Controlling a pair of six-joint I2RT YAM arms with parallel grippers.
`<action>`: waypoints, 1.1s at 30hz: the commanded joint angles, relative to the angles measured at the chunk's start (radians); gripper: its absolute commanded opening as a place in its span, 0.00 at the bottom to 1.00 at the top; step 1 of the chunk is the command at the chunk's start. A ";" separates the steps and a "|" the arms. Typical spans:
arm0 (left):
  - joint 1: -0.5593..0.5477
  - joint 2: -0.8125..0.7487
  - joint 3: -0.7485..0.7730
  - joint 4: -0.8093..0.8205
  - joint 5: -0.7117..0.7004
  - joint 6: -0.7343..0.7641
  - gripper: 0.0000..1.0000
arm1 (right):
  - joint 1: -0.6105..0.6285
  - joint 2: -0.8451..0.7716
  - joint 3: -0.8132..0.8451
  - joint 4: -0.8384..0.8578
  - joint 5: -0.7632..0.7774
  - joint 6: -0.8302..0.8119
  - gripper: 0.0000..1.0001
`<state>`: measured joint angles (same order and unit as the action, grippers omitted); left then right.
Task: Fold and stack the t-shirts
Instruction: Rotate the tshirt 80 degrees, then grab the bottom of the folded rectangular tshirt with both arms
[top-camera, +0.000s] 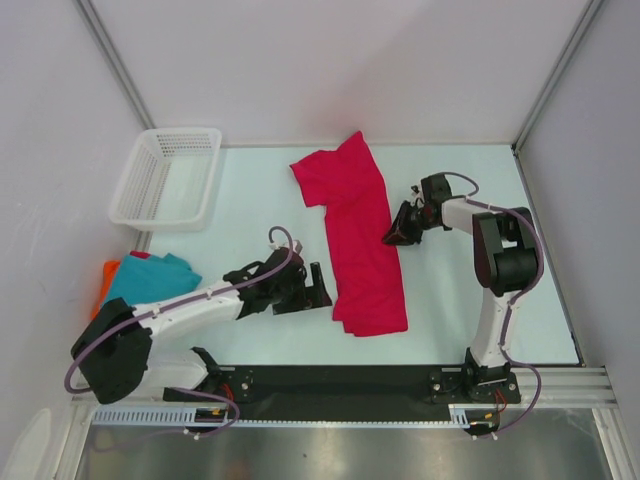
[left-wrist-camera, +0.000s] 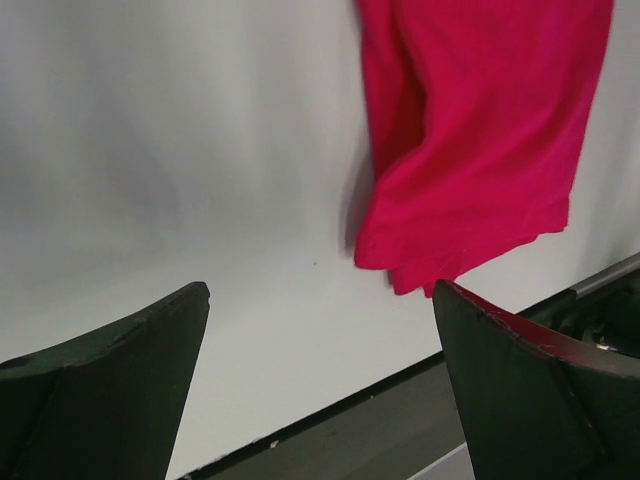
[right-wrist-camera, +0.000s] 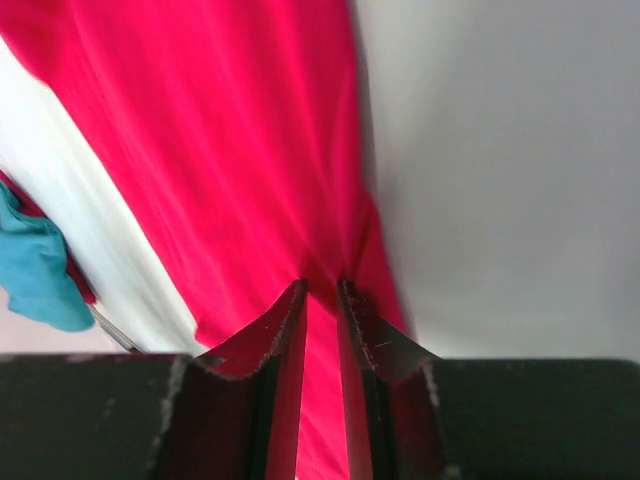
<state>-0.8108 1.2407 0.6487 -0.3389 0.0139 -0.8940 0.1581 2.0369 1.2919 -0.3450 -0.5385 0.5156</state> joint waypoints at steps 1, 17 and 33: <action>0.004 0.075 -0.006 0.208 0.087 0.040 1.00 | 0.021 -0.096 -0.118 0.032 0.054 -0.041 0.25; -0.002 0.111 -0.053 0.317 0.164 0.017 1.00 | 0.069 -0.317 -0.183 -0.153 0.230 -0.129 0.27; -0.100 0.164 -0.119 0.442 0.193 -0.046 1.00 | 0.161 -0.650 -0.560 -0.201 0.248 -0.049 0.32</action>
<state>-0.8795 1.3788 0.5507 0.0223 0.1947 -0.9009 0.2913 1.4677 0.7769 -0.5304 -0.3164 0.4370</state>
